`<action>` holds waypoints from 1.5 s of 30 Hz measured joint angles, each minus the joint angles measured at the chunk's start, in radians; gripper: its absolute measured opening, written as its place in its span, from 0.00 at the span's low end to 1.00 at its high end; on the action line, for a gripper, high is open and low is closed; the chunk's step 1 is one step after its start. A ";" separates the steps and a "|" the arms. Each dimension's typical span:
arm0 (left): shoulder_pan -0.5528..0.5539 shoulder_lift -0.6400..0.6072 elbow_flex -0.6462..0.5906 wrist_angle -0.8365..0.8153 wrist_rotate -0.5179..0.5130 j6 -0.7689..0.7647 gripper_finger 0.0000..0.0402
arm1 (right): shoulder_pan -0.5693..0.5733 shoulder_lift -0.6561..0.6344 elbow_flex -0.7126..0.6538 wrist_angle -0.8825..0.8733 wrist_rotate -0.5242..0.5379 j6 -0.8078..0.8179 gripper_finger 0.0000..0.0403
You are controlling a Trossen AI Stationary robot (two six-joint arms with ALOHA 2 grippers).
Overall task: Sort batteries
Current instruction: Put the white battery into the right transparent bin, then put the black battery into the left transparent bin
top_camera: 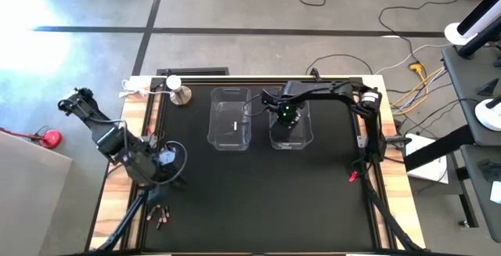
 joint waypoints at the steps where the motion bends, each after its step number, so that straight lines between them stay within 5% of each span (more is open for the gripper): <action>1: 0.000 0.001 0.000 -0.036 -0.001 -0.010 0.19 | 0.000 -0.004 0.000 -0.003 0.011 0.010 0.16; 10: 0.004 0.041 -0.018 -0.260 -0.004 -0.011 0.19 | 0.076 -0.248 0.039 -0.053 0.024 0.112 0.36; 14: 0.064 0.076 -0.030 -0.399 -0.004 0.072 0.19 | 0.188 -0.416 0.044 0.017 0.157 0.159 0.39; 18: 0.198 0.119 -0.035 -0.479 -0.001 0.333 0.19 | 0.320 -0.546 0.039 0.118 0.334 0.157 0.39; 24: 0.372 0.242 -0.035 -0.496 0.135 0.907 0.19 | 0.486 -0.669 0.046 0.135 0.674 0.223 0.36; 31: 0.389 0.364 -0.096 -0.372 0.069 1.281 0.19 | 0.638 -0.736 0.053 0.076 0.703 0.377 0.39; 45: 0.396 0.267 -0.413 -0.250 0.069 1.445 0.32 | 0.761 -0.682 0.051 -0.135 0.773 0.659 0.42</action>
